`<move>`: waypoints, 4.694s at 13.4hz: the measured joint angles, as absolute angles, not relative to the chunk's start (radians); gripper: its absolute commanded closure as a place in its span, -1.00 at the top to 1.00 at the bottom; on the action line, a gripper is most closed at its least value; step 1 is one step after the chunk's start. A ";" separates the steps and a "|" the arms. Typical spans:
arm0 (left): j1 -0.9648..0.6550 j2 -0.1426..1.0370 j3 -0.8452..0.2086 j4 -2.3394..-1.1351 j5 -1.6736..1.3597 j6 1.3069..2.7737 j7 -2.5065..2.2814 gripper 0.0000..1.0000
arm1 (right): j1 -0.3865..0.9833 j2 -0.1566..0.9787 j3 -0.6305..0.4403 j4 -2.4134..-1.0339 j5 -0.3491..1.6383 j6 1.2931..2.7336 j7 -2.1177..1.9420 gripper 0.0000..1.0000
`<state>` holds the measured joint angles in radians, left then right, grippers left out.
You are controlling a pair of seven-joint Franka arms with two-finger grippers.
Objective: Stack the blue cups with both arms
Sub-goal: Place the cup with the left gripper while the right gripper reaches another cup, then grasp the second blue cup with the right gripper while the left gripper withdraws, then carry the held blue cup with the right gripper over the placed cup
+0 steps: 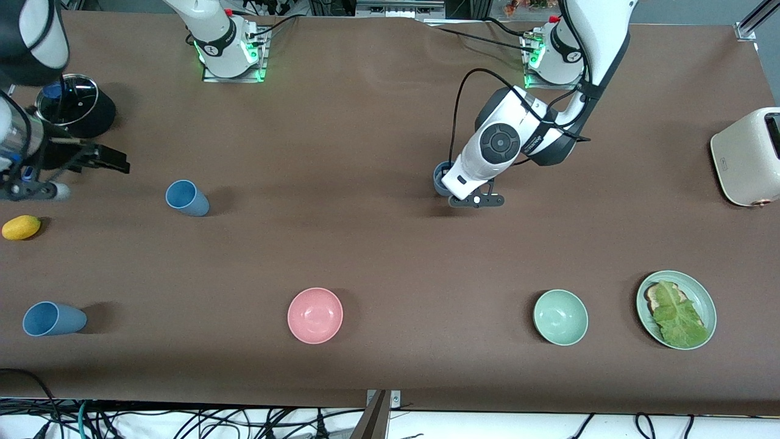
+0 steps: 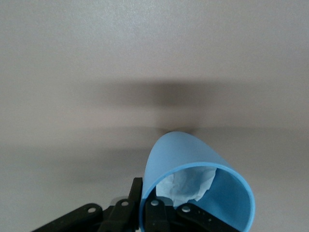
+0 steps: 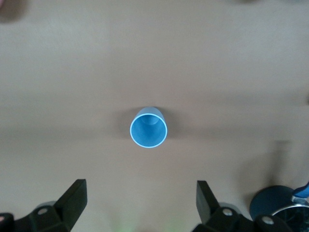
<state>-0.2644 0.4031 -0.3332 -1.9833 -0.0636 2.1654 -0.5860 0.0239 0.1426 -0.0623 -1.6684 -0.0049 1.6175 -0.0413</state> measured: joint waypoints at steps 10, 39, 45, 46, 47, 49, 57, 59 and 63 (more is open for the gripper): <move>-0.261 0.406 -0.323 -1.976 -0.063 2.154 -0.555 1.00 | -0.013 0.240 -0.138 -2.041 -0.006 2.129 -0.196 1.00; 0.043 0.047 -0.276 -1.631 -0.063 1.533 -0.141 1.00 | -0.007 0.311 -0.088 -2.112 0.010 2.216 -0.197 -1.00; -0.089 -0.003 -0.015 -1.698 -0.063 1.556 0.020 1.00 | -0.005 0.308 0.051 -2.025 0.011 2.131 -0.091 -1.00; -0.105 -0.019 0.000 -1.717 -0.063 1.562 0.023 1.00 | -0.004 0.306 0.101 -1.989 0.012 2.096 -0.017 -1.00; -0.113 -0.030 0.004 -1.724 -0.063 1.564 0.022 1.00 | -0.002 0.305 0.161 -1.951 0.012 2.066 0.075 -1.00; -0.118 -0.034 0.004 -1.722 -0.063 1.564 0.022 1.00 | 0.018 0.304 0.288 -1.880 0.012 2.041 0.289 -1.00; -0.055 -0.024 0.037 -1.705 -0.063 1.564 0.026 1.00 | 0.406 0.467 0.342 -1.558 0.008 2.036 0.912 -1.00; -0.054 -0.018 0.036 -1.696 -0.063 1.564 0.026 1.00 | 0.474 0.528 0.340 -1.467 -0.001 2.036 1.000 -1.00; -0.055 -0.013 0.033 -1.693 -0.063 1.564 0.026 1.00 | 0.574 0.628 0.337 -1.316 -0.004 2.036 1.085 -1.00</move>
<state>-0.0555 -0.0128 0.0334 -1.6926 -0.0625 1.5636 0.0261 0.5739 0.6282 0.3368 -1.3163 -0.0041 2.0361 1.0853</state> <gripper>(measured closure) 0.000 0.947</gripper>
